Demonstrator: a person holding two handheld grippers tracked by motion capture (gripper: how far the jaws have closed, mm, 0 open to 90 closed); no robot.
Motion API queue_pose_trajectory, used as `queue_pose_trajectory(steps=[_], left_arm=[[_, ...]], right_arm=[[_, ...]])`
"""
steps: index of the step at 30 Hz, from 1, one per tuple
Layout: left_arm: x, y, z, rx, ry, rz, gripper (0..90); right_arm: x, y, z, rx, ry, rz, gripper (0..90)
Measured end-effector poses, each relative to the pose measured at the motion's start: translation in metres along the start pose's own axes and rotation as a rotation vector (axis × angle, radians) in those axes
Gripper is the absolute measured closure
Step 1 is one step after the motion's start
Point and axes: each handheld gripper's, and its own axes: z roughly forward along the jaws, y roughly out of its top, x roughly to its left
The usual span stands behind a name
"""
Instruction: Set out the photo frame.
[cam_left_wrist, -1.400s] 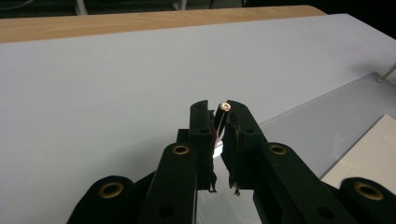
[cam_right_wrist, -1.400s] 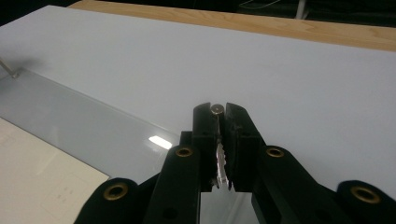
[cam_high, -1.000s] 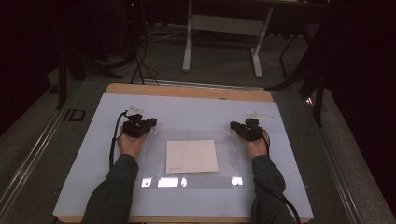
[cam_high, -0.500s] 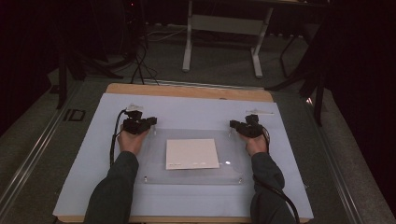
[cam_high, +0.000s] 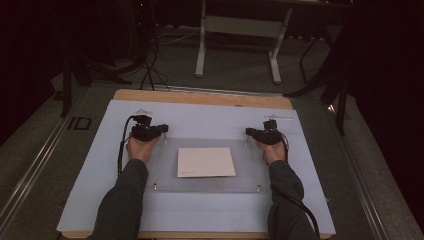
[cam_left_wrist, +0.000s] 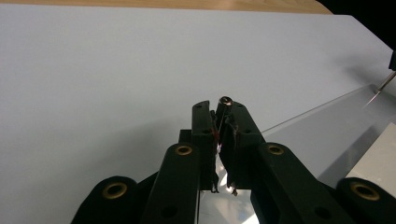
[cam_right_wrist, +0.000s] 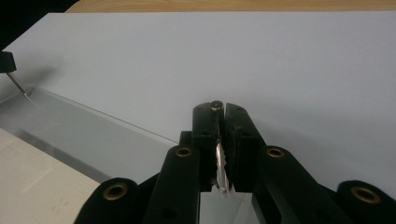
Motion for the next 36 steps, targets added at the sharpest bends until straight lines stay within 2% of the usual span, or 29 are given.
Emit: queue_pose_trajectory(steps=[5, 9, 15, 19, 33, 36], left_arm=[[0.002, 0.003, 0.002, 0.012, -0.010, -0.022, 83.9], [0.004, 0.008, 0.004, 0.045, -0.014, -0.043, 84.0], [0.007, 0.012, 0.006, 0.069, -0.024, -0.072, 84.1], [0.007, 0.014, 0.008, 0.077, -0.017, -0.074, 84.4], [0.008, 0.015, 0.010, 0.082, -0.017, -0.102, 84.4], [0.008, 0.015, 0.010, 0.082, -0.018, -0.105, 84.3]], right_arm=[[-0.001, 0.002, 0.002, 0.009, 0.004, 0.016, 83.6], [-0.004, 0.004, 0.003, 0.007, 0.017, 0.038, 83.6], [-0.005, 0.006, 0.006, 0.011, 0.011, 0.044, 83.7], [-0.005, 0.007, 0.007, 0.011, 0.008, 0.049, 83.6], [-0.002, 0.006, 0.001, 0.001, -0.019, 0.036, 79.4], [-0.004, 0.005, -0.007, -0.012, -0.020, 0.016, 76.0]])
